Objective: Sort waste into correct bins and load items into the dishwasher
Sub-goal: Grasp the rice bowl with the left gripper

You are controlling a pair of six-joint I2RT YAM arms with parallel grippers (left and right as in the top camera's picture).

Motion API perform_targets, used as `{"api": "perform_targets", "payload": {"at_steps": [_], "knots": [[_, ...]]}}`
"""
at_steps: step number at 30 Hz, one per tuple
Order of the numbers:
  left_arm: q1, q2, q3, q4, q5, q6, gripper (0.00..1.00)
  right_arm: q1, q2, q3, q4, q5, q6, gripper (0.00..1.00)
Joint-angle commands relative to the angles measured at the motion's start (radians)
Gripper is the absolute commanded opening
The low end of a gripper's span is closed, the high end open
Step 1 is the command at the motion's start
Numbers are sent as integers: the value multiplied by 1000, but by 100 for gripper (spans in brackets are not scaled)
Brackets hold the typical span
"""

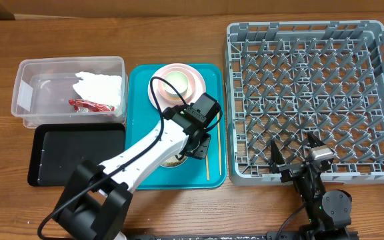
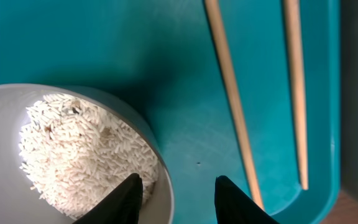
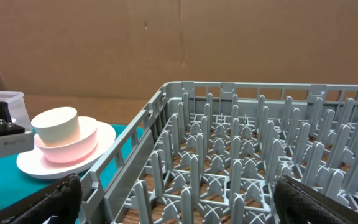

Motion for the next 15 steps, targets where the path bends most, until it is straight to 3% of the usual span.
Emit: {"api": "perform_targets", "payload": {"at_steps": [1,7,11,15], "knots": [[0,27,-3,3,-42,-14,39,-6,-10,-11,6,2,0,100],[-5,71,-4,-5,-28,-25,27,-6,-10,-11,6,2,0,100],[-4,89,-4,-11,-28,-25,6,-6,-10,-11,6,2,0,100],[-4,79,5,-11,-32,-25,4,-6,-10,-11,6,2,0,100]]}}
